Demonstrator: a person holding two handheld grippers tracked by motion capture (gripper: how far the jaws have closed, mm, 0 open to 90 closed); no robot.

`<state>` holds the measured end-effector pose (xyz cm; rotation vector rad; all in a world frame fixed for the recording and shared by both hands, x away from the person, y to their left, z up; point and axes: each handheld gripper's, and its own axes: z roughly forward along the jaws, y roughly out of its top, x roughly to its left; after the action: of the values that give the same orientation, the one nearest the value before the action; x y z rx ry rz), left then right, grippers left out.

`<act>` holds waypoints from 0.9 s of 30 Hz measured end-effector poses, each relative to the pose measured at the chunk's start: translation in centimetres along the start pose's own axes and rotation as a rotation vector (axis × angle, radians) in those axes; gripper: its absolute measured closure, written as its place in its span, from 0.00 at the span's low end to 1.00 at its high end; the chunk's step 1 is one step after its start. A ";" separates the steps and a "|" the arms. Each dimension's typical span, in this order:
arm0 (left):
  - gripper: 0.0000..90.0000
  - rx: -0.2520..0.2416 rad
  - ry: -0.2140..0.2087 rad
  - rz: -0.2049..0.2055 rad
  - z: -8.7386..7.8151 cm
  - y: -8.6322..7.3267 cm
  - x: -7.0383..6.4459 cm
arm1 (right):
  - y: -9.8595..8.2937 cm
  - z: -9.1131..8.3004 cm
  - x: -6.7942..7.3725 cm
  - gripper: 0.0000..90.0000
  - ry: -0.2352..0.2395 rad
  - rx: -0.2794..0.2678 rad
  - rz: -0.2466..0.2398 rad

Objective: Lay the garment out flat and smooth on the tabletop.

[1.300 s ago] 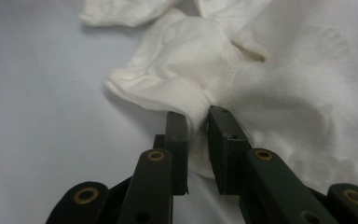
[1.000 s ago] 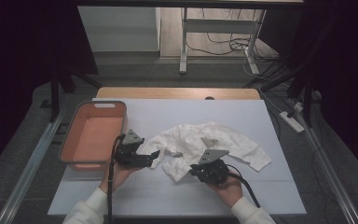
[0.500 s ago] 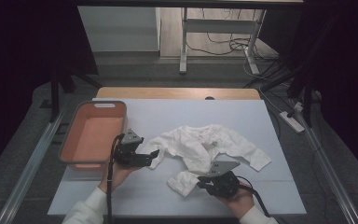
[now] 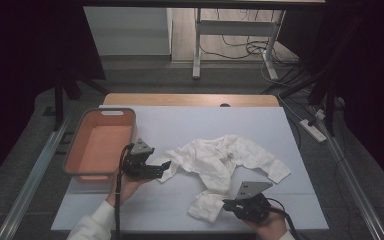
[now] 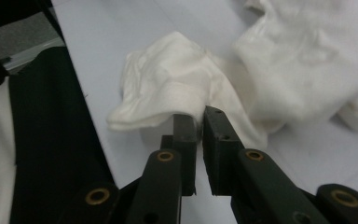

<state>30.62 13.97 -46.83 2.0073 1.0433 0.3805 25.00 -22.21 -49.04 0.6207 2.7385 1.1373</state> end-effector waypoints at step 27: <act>0.23 0.012 0.003 -0.002 0.4 -0.1 0.1 | -0.6 -2.2 -0.8 0.55 -0.021 -0.139 0.062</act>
<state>30.87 13.83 -47.16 2.0170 1.0520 0.3770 24.99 -24.32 -47.92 0.6987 2.6119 1.3140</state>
